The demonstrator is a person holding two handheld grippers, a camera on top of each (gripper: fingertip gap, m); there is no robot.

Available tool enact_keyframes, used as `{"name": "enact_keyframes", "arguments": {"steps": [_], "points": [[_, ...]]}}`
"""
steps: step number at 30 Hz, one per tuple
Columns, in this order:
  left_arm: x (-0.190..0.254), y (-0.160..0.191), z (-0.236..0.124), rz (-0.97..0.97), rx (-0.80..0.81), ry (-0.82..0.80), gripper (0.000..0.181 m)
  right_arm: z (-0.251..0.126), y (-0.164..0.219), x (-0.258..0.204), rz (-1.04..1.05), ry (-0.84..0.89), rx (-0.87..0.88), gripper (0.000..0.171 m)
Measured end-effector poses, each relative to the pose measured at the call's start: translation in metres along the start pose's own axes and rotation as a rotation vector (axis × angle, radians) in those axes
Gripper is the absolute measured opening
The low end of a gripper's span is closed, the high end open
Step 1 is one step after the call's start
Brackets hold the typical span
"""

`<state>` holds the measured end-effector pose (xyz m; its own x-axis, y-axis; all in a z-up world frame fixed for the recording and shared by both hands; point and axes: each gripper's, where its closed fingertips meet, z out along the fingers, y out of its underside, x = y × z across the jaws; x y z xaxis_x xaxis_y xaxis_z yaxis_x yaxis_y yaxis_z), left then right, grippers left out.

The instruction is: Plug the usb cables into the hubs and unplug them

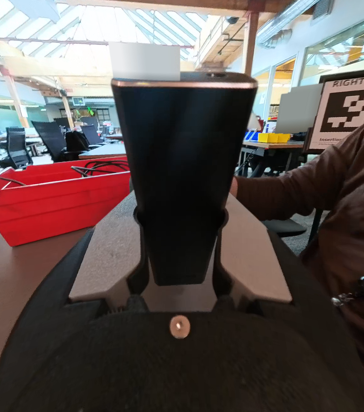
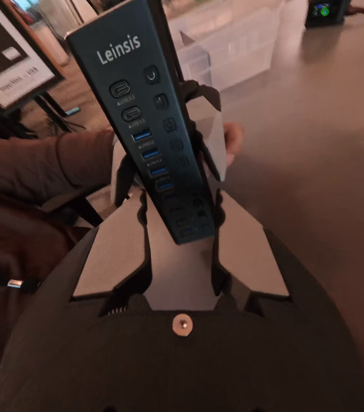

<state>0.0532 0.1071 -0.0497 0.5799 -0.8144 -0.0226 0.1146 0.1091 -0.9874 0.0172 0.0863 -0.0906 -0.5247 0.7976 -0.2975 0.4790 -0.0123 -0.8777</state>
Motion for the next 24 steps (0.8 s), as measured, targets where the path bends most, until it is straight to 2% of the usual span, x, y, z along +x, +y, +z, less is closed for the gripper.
{"name": "enact_keyframes", "arguments": {"steps": [4,8,10,12,16,17,19,24], "points": [[0.000,-0.007,-0.003,0.007,0.032,-0.004,0.068,0.017,-0.001,-0.008,-0.023,-0.074,0.051,0.075],[0.000,-0.013,-0.004,0.005,0.070,-0.001,0.068,0.011,-0.001,-0.016,-0.135,-0.091,0.058,0.091],[-0.002,-0.016,-0.006,0.000,0.088,-0.007,0.068,0.005,-0.005,-0.010,-0.160,-0.038,0.088,0.081],[-0.002,-0.022,-0.008,-0.002,0.116,-0.005,0.068,0.004,-0.008,-0.007,-0.163,-0.008,0.111,0.087],[0.001,-0.022,-0.007,0.015,0.107,-0.004,0.068,0.018,0.000,0.000,-0.190,0.055,0.062,0.088],[0.001,-0.020,-0.006,0.018,0.097,-0.005,0.068,0.022,0.002,0.001,-0.217,0.067,0.043,0.084],[-0.001,-0.017,-0.005,0.015,0.078,-0.013,0.068,0.025,0.005,0.005,-0.281,0.123,0.004,0.061],[-0.019,-0.017,-0.010,-0.080,0.084,-0.077,0.068,0.008,-0.001,0.015,-0.291,0.248,-0.021,0.059]]}}
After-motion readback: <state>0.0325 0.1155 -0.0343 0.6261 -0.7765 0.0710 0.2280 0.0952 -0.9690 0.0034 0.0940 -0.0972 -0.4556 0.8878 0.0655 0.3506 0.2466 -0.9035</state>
